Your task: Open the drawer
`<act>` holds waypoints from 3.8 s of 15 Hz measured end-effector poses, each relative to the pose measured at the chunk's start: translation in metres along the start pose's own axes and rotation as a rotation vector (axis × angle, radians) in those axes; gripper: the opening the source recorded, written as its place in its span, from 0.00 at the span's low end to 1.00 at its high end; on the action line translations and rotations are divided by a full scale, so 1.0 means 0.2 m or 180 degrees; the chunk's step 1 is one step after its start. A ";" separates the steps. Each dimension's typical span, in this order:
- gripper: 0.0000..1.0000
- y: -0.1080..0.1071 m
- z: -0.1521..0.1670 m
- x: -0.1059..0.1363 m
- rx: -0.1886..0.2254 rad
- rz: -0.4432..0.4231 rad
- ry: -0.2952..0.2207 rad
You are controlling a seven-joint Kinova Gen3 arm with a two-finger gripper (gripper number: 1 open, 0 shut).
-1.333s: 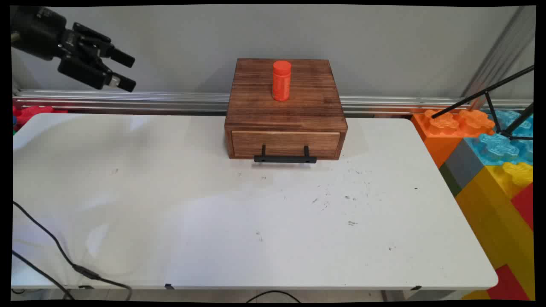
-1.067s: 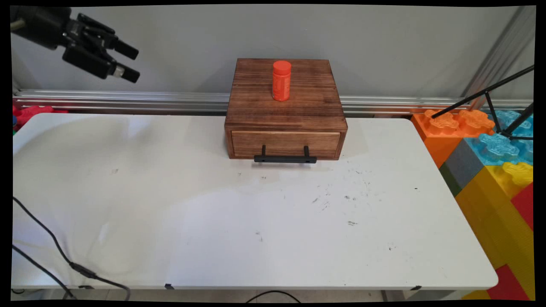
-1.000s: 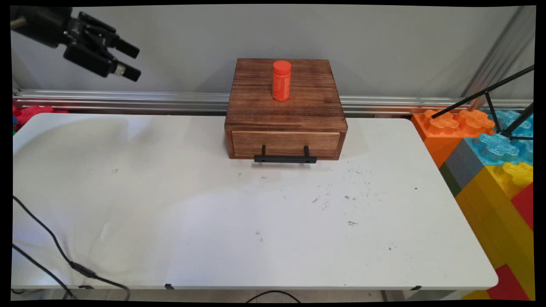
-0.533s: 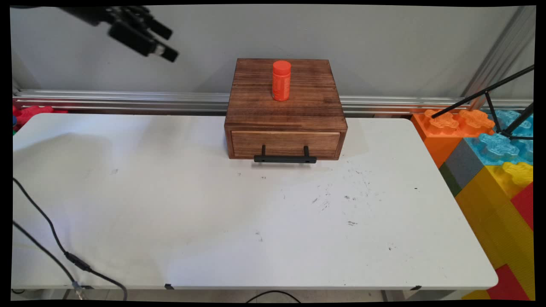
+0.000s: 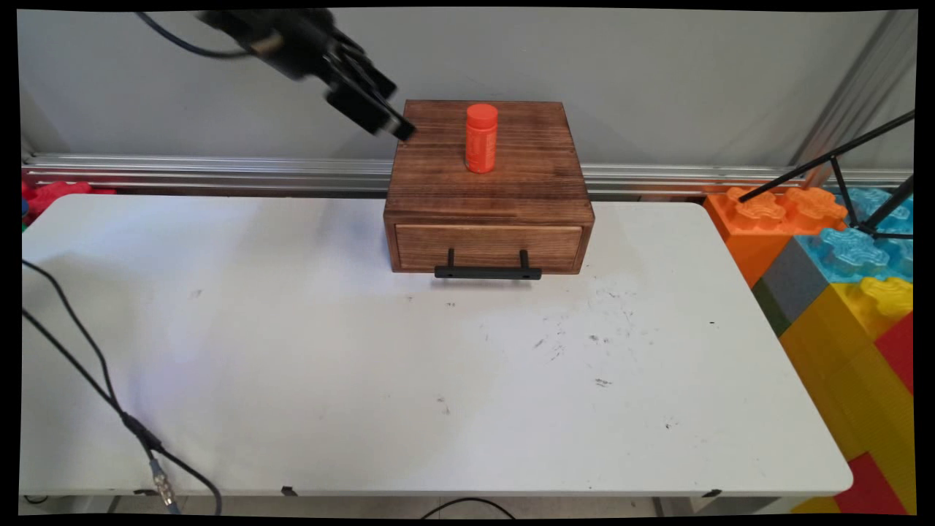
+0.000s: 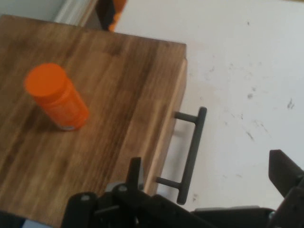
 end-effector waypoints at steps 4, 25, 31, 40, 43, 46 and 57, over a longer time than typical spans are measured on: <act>1.00 0.09 0.30 0.04 -0.0049 0.0112 -0.0190; 1.00 0.25 1.28 -0.14 -0.0315 0.0677 -0.0821; 1.00 0.25 1.38 -0.21 -0.0325 0.0732 -0.0883; 1.00 0.25 1.51 -0.27 -0.0320 0.0921 -0.0939; 1.00 0.24 1.54 -0.27 -0.0311 0.0898 -0.0942; 1.00 0.24 1.57 -0.28 -0.0327 0.0874 -0.0951; 1.00 0.26 1.62 -0.29 -0.0354 0.0834 -0.0944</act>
